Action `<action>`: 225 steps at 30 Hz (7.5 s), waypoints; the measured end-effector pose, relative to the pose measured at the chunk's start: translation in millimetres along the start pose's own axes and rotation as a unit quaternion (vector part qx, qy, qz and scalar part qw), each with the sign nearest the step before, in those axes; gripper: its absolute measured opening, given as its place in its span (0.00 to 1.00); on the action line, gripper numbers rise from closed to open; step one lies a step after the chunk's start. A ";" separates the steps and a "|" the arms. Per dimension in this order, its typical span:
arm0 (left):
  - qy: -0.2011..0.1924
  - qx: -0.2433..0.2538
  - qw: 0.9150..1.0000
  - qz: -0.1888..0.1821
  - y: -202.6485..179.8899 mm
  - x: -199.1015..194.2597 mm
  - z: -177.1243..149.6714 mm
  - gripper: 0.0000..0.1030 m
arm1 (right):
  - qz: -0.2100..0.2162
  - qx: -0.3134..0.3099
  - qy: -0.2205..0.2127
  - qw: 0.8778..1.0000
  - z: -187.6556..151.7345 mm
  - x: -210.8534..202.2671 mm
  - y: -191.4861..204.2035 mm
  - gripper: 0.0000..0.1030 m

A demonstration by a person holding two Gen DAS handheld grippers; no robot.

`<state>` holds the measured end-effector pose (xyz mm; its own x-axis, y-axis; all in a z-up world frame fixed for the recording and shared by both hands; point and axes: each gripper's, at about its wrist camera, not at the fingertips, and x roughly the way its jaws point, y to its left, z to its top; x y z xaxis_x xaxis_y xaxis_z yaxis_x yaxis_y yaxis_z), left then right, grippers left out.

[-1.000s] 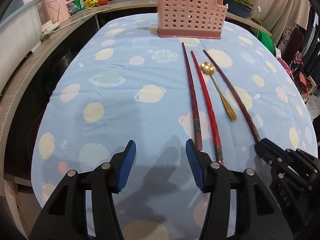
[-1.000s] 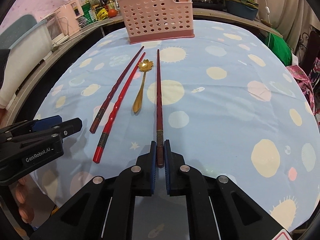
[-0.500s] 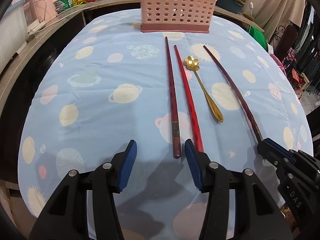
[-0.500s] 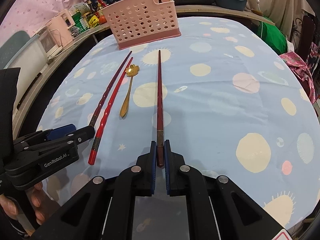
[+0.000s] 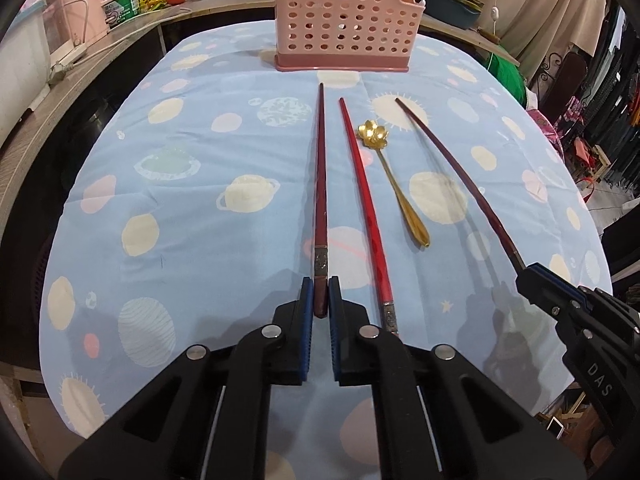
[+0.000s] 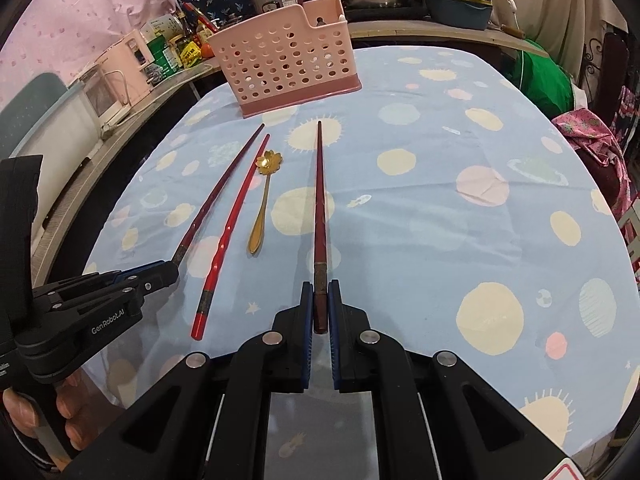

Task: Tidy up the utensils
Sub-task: 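Grasp a dark-red chopstick with the left tool while the right tool grasps a dark-brown chopstick, then carry both held chopsticks up and into the pink caddy, then open both tools to release the chopsticks into the caddy, then move both open tools back down over the red chopstick and gold spoon, then grasp the red chopstick with the left tool while the right tool grasps the gold spoon, then lift the red chopstick and gold spoon up into the pink caddy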

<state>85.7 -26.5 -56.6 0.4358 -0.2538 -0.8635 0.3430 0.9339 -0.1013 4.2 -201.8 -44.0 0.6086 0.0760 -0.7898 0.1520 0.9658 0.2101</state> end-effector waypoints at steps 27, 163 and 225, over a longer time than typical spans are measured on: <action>-0.160 -0.058 0.985 -0.021 27.4 -129.7 149.2 0.07 | 0.036 0.015 -0.174 0.984 171.3 -107.5 -3.5 0.07; 0.029 -0.050 0.998 0.035 23.4 -2.4 17.3 0.58 | 0.015 -0.046 0.025 0.999 39.1 55.7 38.5 0.37; -0.063 -0.011 0.997 -0.048 -14.9 -83.6 63.2 0.07 | 0.020 0.003 -0.069 0.997 73.0 -38.0 -11.6 0.02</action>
<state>96.8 -35.1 48.3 0.5027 -0.3703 -0.7811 0.3711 0.9085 -0.1919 36.2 -233.9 25.7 0.7159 0.0782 -0.6938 0.1299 0.9614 0.2424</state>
